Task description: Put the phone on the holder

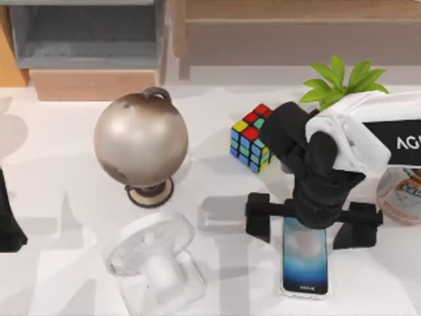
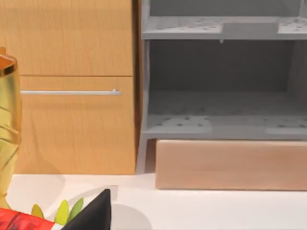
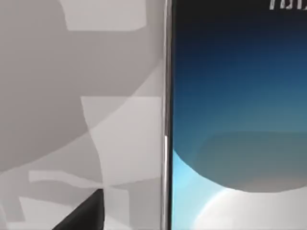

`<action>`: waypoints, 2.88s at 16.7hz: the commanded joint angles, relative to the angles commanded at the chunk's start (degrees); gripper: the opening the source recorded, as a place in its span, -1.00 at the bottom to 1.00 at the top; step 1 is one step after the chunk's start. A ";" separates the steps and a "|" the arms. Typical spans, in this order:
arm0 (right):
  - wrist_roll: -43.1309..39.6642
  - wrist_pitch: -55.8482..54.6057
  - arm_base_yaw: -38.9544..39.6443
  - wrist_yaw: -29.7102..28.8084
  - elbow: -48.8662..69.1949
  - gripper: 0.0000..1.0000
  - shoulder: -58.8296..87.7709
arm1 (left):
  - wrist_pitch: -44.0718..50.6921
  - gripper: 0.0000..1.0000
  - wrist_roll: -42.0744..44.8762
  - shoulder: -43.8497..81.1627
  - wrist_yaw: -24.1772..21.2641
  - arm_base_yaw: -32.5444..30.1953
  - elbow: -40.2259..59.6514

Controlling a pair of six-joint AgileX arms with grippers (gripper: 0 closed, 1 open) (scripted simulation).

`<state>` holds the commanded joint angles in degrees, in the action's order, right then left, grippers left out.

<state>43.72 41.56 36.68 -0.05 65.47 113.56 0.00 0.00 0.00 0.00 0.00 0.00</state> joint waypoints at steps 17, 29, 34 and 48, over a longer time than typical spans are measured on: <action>0.03 -1.23 0.02 -0.01 -0.83 -0.81 0.72 | 0.00 1.00 0.00 0.00 0.00 0.00 0.00; -0.50 2.50 -0.06 -1.33 0.63 -1.00 -2.93 | 0.00 1.00 0.00 0.00 0.00 0.00 0.00; -0.56 5.81 -0.09 -1.29 2.17 -1.00 -4.57 | 0.00 1.00 0.00 0.00 0.00 0.00 0.00; -12.20 -3.95 -9.19 7.63 10.48 -1.00 -16.05 | 0.00 1.00 0.00 0.00 0.00 0.00 0.00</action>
<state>31.52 37.61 27.49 7.58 75.94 97.51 0.00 0.00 0.00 0.00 0.00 0.00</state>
